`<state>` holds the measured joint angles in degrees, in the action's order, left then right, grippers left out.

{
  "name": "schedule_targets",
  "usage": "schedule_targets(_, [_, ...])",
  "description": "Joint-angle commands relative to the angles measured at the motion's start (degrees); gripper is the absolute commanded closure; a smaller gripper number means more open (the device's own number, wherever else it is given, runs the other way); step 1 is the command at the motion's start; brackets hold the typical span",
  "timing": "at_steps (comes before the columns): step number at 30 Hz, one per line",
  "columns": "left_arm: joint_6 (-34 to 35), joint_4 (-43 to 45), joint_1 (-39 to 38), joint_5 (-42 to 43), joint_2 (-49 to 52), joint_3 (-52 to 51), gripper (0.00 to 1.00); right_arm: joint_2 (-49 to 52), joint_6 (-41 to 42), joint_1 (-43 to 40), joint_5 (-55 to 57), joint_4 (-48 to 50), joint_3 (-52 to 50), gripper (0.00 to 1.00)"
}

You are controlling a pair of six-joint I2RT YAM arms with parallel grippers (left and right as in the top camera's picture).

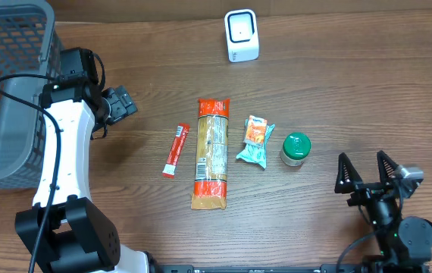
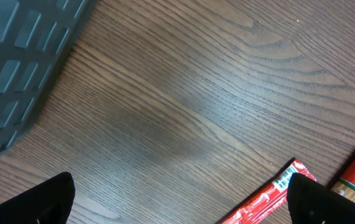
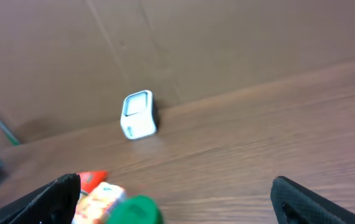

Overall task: Scan the item barcode
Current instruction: 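Move the right gripper over the Kleenex pack and jar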

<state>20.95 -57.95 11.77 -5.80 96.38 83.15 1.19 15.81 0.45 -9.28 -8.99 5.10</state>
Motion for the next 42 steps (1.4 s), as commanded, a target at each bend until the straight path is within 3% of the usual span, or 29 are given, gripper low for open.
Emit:
schedule_targets(1, [-0.6,-0.2,0.1,0.5,-0.9,0.9,0.00,2.2,1.3,-0.2,-2.4,-2.9,10.3,0.00])
schedule_targets(6, [-0.6,-0.2,0.1,0.5,-0.9,0.9,0.00,10.9,0.3,-0.2,-2.4,-14.4,27.1,0.00])
schedule_targets(14, [-0.6,-0.2,0.0,0.5,-0.9,0.9,0.00,38.4,-3.9,-0.2,-2.4,-46.4,57.7,0.00])
schedule_targets(18, [-0.6,-0.2,0.0,0.5,-0.9,0.9,0.00,50.2,-3.8,-0.2,-2.9,-54.0,65.4,0.00])
schedule_targets(21, [-0.6,-0.2,0.0,0.5,-0.9,0.9,0.00,56.2,-4.0,-0.2,-10.4,-55.3,66.4,0.03])
schedule_targets(22, [-0.6,-0.1,0.0,0.5,-0.9,0.9,0.00,58.0,-4.4,-0.2,-13.4,-55.2,66.4,0.16])
schedule_targets(23, [-0.6,-0.2,0.0,0.5,-0.9,0.9,0.00,60.0,-4.3,-0.2,-15.7,-54.9,66.4,0.39])
schedule_targets(24, [-0.6,-0.2,0.0,0.5,-0.9,0.9,0.00,61.6,-4.3,-0.1,-17.0,-54.7,66.4,0.72])
schedule_targets(25, [-0.6,-0.2,0.0,0.5,-0.9,0.9,0.00,63.3,-4.2,0.0,-18.3,-54.6,66.4,0.96])
schedule_targets(31, [-0.6,-0.2,0.0,0.5,-0.9,0.9,0.00,71.7,-3.7,6.0,-19.5,-53.5,66.4,0.96])
schedule_targets(37, [-0.6,-0.2,-0.2,0.5,-0.9,0.9,0.01,78.0,1.2,19.2,-16.3,-46.8,66.4,0.95])
schedule_targets(42, [-0.6,-0.2,-0.2,0.5,-0.9,0.9,0.00,83.6,7.0,32.8,-5.2,-35.7,66.4,0.79])
